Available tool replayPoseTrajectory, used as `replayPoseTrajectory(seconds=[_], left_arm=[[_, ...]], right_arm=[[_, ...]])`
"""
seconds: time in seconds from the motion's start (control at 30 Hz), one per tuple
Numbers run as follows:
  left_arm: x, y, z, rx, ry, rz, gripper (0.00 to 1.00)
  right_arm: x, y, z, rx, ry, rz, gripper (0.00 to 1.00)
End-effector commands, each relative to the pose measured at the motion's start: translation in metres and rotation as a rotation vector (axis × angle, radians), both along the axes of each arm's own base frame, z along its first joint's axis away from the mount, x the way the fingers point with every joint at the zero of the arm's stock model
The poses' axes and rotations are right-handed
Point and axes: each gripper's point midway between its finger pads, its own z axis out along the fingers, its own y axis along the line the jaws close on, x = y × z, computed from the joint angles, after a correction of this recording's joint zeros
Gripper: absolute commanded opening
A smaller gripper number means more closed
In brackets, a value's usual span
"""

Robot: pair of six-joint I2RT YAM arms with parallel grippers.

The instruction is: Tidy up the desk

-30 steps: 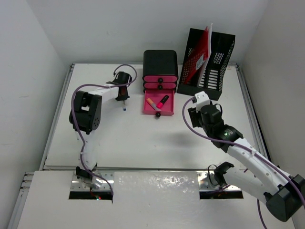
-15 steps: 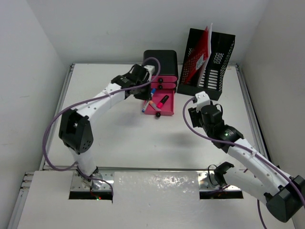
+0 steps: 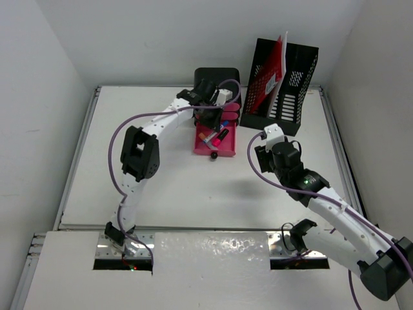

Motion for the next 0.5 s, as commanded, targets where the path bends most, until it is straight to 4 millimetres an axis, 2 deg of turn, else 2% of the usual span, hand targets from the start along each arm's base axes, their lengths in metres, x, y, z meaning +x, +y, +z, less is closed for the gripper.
replayPoseTrajectory(seconds=[0.0, 0.07, 0.2, 0.23, 0.3, 0.33, 0.4, 0.43, 0.47], left_arm=[[0.005, -0.01, 0.006, -0.036, -0.007, -0.074, 0.0], [0.007, -0.008, -0.009, -0.011, 0.014, -0.067, 0.0], [0.014, -0.001, -0.024, 0.04, 0.007, -0.031, 0.0], [0.019, 0.002, -0.023, 0.055, -0.009, 0.005, 0.18], [0.025, 0.0, -0.01, 0.039, -0.043, 0.015, 0.52], [0.027, -0.001, 0.005, 0.018, -0.071, 0.022, 0.65], [0.03, -0.006, 0.035, -0.026, -0.121, 0.025, 0.75], [0.031, -0.007, 0.068, -0.072, -0.179, 0.026, 0.77], [0.03, -0.009, 0.086, -0.096, -0.209, 0.026, 0.78]], right_arm=[[0.007, 0.001, 0.021, 0.022, -0.051, -0.009, 0.59], [0.007, 0.001, 0.02, 0.02, -0.052, -0.012, 0.59], [0.007, 0.002, 0.019, 0.023, -0.048, -0.011, 0.59], [0.007, 0.004, 0.019, 0.026, -0.046, -0.003, 0.59], [0.008, 0.007, 0.018, 0.034, -0.043, 0.009, 0.59], [0.008, 0.009, 0.016, 0.036, -0.035, 0.018, 0.59], [0.009, 0.017, 0.013, 0.06, -0.026, 0.044, 0.59], [0.01, 0.021, 0.008, 0.067, -0.012, 0.052, 0.59], [0.01, 0.028, 0.003, 0.096, 0.006, 0.073, 0.59]])
